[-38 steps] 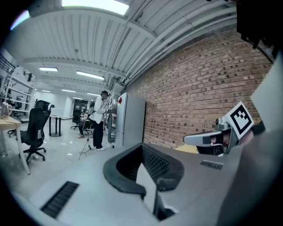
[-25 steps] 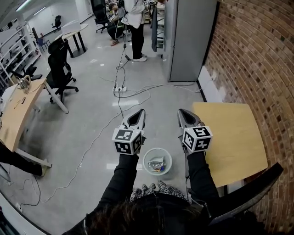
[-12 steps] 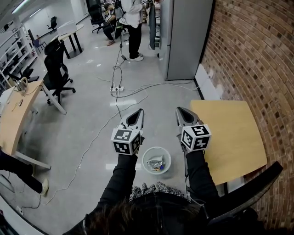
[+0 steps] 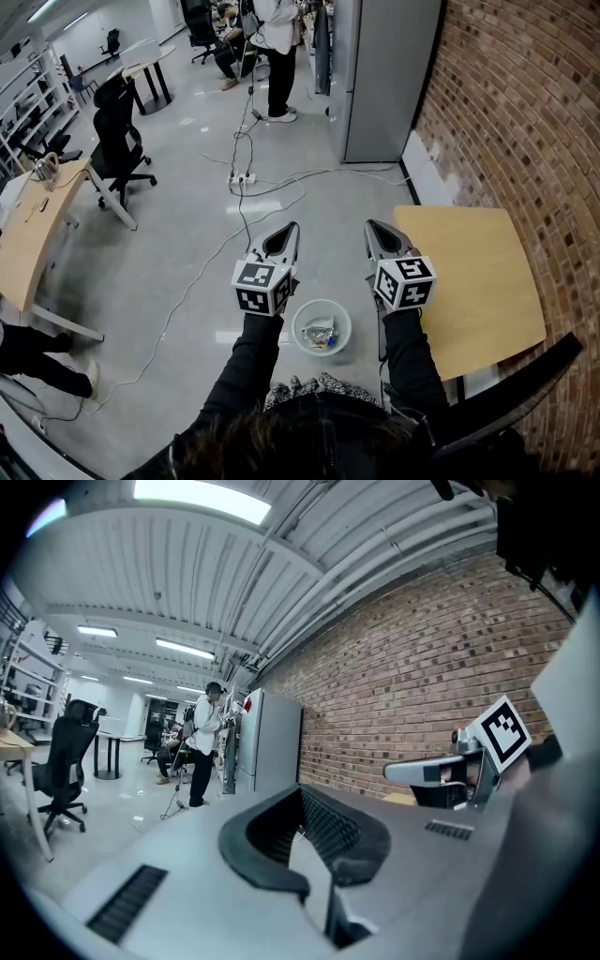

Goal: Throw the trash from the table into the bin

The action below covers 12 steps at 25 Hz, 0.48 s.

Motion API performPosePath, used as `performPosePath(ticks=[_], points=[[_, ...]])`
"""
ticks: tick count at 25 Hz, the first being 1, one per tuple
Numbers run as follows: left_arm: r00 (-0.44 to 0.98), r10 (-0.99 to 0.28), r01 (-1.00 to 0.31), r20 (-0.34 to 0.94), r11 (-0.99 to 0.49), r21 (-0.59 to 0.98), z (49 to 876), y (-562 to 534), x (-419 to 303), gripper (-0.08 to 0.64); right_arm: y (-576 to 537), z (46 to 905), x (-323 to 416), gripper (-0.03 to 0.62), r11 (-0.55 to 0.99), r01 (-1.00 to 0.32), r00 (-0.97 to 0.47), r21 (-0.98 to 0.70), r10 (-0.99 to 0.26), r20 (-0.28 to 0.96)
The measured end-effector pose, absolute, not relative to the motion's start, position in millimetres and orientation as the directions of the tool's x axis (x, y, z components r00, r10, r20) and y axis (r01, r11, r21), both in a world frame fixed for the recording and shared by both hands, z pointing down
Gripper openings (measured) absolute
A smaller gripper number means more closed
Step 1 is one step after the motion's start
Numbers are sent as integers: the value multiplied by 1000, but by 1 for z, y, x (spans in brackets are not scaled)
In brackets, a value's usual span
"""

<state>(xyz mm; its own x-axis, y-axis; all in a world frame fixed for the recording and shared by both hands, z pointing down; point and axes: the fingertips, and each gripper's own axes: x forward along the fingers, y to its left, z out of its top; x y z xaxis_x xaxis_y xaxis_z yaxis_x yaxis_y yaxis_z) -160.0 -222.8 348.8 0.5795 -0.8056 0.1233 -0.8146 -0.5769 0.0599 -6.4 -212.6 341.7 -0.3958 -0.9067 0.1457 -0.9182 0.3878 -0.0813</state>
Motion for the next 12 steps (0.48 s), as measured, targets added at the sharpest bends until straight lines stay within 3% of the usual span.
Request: performPosePath(ticks=[12], points=[[584, -800, -812, 140, -580, 71, 362, -229, -160, 5, -222, 357, 0, 11, 373, -924, -382, -86, -907, 178]])
